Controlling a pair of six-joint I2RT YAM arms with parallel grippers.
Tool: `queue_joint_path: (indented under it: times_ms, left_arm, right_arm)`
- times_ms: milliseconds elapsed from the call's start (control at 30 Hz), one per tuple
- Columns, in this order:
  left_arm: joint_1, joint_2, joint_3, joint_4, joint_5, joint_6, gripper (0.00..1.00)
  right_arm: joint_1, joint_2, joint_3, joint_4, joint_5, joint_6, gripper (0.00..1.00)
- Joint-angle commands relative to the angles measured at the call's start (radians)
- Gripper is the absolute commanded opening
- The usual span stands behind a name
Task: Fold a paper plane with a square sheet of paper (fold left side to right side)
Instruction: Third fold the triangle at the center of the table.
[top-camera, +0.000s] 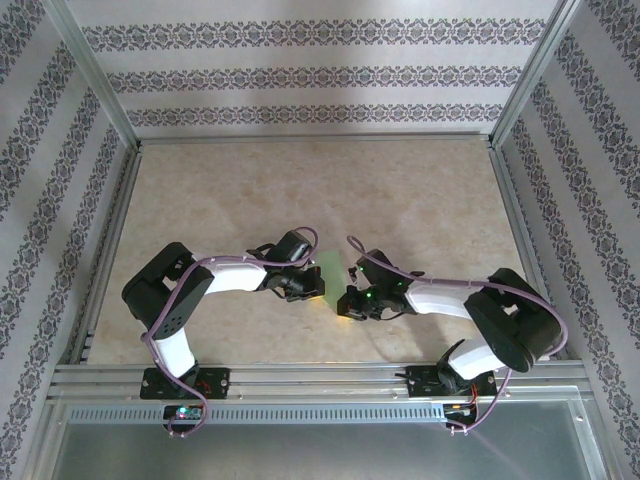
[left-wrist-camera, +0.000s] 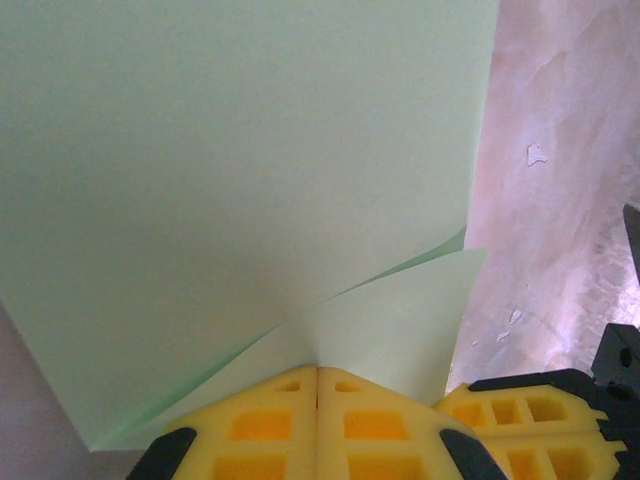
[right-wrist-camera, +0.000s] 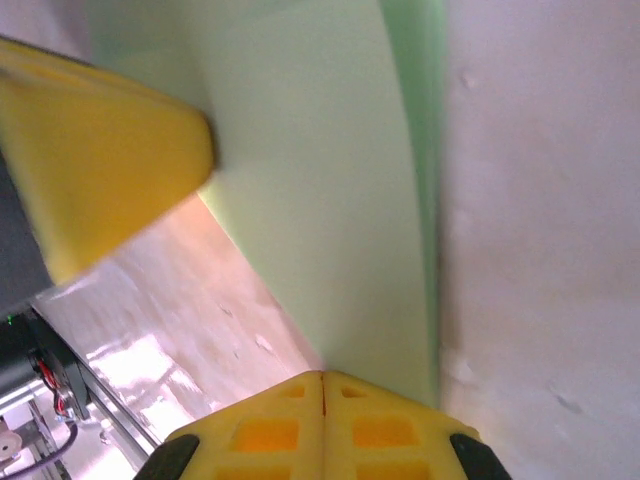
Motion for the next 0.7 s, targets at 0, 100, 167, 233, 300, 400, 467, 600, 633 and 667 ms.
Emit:
queue_joint_path:
  times_ms: [0, 100, 167, 233, 300, 400, 467, 600, 633, 667]
  left_arm:
    - [0.01, 0.034, -0.001, -0.099, -0.073, 0.026, 0.0]
    - [0.01, 0.037, 0.003, -0.095, -0.066, 0.027, 0.0]
    - [0.008, 0.035, 0.007, -0.087, -0.058, 0.029, 0.0]
    - [0.007, 0.03, 0.008, -0.059, -0.041, 0.02, 0.0]
    - [0.007, 0.022, 0.01, -0.017, -0.017, 0.001, 0.0]
    - [0.007, 0.006, 0.02, 0.033, 0.004, -0.025, 0.0]
    - [0.007, -0.01, 0.031, 0.044, 0.006, -0.03, 0.03]
    - [0.011, -0.06, 0.06, 0.033, -0.011, -0.018, 0.15]
    - [0.014, -0.075, 0.065, 0.02, -0.02, -0.011, 0.18]
    - [0.02, -0.094, 0.065, 0.011, -0.034, -0.003, 0.2]
  right_arm:
    - [-0.01, -0.035, -0.068, -0.168, 0.008, 0.024, 0.0]
    - [-0.027, -0.087, -0.092, -0.188, 0.011, 0.016, 0.0]
    - [-0.043, -0.133, -0.086, -0.215, 0.02, -0.009, 0.0]
    - [-0.061, -0.188, -0.067, -0.246, 0.041, -0.037, 0.0]
    - [-0.096, -0.244, -0.045, -0.268, 0.049, -0.076, 0.06]
    - [-0.164, -0.304, -0.02, -0.277, 0.05, -0.139, 0.26]
    - [-0.209, -0.325, -0.011, -0.267, 0.048, -0.186, 0.36]
    - [-0.265, -0.302, 0.024, -0.217, 0.015, -0.265, 0.51]
    - [-0.267, -0.289, 0.037, -0.205, 0.01, -0.284, 0.53]
    - [-0.267, -0.265, 0.052, -0.192, 0.001, -0.309, 0.55]
